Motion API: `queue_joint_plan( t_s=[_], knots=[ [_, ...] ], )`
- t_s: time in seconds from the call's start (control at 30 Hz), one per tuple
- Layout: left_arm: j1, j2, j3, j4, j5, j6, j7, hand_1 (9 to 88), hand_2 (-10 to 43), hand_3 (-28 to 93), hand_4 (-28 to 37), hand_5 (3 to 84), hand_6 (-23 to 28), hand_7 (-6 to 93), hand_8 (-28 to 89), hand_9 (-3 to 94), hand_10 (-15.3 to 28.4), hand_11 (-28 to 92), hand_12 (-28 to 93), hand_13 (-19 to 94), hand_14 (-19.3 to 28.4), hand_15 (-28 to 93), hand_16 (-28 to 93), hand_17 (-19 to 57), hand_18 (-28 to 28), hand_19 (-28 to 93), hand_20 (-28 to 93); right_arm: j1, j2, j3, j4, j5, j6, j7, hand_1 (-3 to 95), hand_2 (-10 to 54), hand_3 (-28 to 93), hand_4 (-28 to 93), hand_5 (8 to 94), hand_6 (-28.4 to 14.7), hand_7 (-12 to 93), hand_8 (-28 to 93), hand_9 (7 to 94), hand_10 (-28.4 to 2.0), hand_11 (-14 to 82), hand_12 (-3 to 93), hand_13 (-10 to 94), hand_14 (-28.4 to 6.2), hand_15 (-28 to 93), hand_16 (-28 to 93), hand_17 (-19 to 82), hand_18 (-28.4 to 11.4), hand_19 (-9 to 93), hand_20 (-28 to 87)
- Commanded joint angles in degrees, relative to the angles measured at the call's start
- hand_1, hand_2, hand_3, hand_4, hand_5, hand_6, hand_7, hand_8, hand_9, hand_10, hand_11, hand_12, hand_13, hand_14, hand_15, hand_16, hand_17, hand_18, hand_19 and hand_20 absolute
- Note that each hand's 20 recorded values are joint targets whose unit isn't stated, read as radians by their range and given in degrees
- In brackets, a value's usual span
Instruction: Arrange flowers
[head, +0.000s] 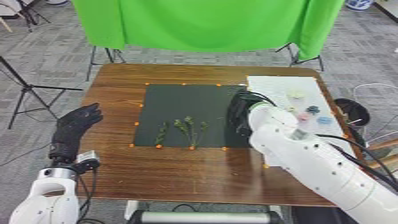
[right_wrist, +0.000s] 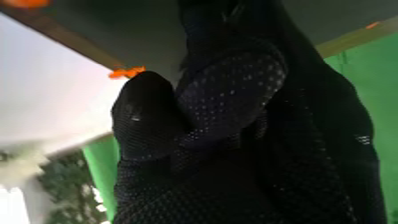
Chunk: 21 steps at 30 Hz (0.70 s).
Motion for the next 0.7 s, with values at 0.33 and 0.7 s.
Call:
queue_joint_plan(
  t_s=[0.33, 0.7],
  knots=[
    [0.11, -0.35, 0.21, 0.24, -0.17, -0.59, -0.13, 27.2, -7.5, 70, -20.9, 50.0, 2.7, 17.1, -8, 46.9, 13.0, 19, 10, 38, 16.6, 26, 1, 7.1, 13.9, 13, 21, -2.38, 4.58, -2.21, 0.79, -0.15, 3.14, -1.39, 66.6, -9.5, 57, -10, 78.5, -5.2, 22, 20, 93.6, -11.1, 14.2, 40.5, 94, -1.5, 48, 28, 75, -2.5, 78, 48],
    [0.32, -0.41, 0.05, 0.06, -0.4, -0.26, 0.08, 27.3, -7.5, 70, -20.7, 49.9, 2.8, 16.9, -8, 46.9, 13.0, 19, 10, 38, 16.6, 25, 1, 7.0, 13.8, 13, 21, 0.71, 8.93, -0.44, -8.06, -2.79, 4.02, -5.52, 66.3, -9.5, 60, -10, 79.3, -5.7, 22, 20, 93.7, -11.3, 15.0, 40.8, 94, -1.8, 48, 28, 75, -2.7, 77, 50]
  ],
)
